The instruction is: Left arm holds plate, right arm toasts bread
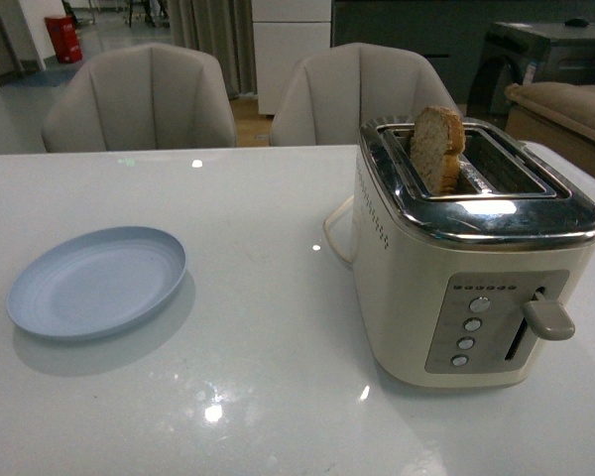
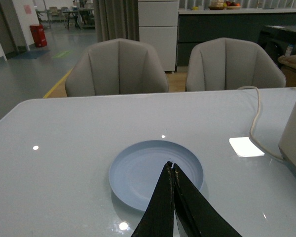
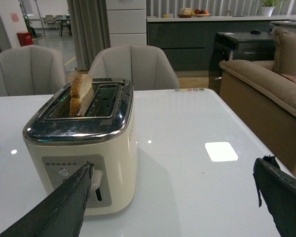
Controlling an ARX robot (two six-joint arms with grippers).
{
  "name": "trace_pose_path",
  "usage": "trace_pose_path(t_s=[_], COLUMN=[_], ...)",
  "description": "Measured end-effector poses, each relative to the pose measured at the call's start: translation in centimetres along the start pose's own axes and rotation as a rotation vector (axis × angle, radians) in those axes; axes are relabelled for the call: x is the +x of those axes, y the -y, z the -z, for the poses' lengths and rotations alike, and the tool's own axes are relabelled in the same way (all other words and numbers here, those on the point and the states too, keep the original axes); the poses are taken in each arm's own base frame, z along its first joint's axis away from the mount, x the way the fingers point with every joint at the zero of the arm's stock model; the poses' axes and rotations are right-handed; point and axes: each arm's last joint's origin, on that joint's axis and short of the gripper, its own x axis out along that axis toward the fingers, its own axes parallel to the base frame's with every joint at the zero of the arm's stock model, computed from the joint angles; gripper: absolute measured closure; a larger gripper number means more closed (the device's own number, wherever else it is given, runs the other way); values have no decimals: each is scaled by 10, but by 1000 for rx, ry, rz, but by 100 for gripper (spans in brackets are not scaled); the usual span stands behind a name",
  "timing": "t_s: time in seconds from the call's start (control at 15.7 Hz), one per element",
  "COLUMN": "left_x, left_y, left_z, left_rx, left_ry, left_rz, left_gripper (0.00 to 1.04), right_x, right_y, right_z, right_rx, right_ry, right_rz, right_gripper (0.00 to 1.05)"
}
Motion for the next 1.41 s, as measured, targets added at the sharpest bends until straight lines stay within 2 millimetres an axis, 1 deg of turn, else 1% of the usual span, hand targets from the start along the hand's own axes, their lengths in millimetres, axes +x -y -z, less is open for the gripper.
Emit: trace_pose_path(t_s=[0.19,0.26,0.32,0.7,1.28,1.41], left_x=[-11,-15,-17,-22,-42,-44], left_y=[0,0,0,0,0,0], left_z=[5,8,14,12,10,10], left_rx=[0,0,0,0,0,0], left_ry=[0,33,0,11,21,23], left_rz=[0,1,2,1,1,1], left_gripper=[103,103,103,103,103,103], right_x=[0,0,0,0,0,0], right_y=[0,0,0,0,0,0], right_z=[0,0,0,0,0,0], right_rx=[0,0,0,0,0,0], right_ry=[0,0,0,0,0,0], right_rz=[0,1,0,0,0,0], right_gripper=[6,6,6,6,6,6])
